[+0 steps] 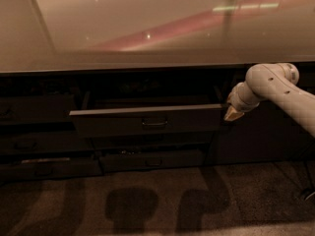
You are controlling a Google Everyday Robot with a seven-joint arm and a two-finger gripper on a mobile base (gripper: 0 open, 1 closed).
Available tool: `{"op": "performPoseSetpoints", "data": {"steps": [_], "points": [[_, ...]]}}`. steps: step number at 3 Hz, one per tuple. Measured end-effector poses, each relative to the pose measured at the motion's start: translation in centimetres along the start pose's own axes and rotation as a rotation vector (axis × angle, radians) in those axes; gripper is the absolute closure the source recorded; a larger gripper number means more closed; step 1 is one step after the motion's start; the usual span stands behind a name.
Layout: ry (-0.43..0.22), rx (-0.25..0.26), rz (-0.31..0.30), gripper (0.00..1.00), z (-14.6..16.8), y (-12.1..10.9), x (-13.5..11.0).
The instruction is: Open top drawer
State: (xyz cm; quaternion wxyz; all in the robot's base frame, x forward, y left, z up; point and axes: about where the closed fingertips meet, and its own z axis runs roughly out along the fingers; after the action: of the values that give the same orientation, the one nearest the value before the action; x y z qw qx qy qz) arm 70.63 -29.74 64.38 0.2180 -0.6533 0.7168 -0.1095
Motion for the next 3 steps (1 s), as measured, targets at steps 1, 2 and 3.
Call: {"op": "performPoseSetpoints", "data": {"steps": [1, 2, 3], "points": [[0.000, 0.000, 0.000, 1.00, -0.20, -0.09, -0.01], [0.000, 0.000, -0.005, 1.00, -0.41, 0.43, 0.03], [0.000, 0.000, -0.005, 1.00, -0.44, 0.42, 0.03]]}}
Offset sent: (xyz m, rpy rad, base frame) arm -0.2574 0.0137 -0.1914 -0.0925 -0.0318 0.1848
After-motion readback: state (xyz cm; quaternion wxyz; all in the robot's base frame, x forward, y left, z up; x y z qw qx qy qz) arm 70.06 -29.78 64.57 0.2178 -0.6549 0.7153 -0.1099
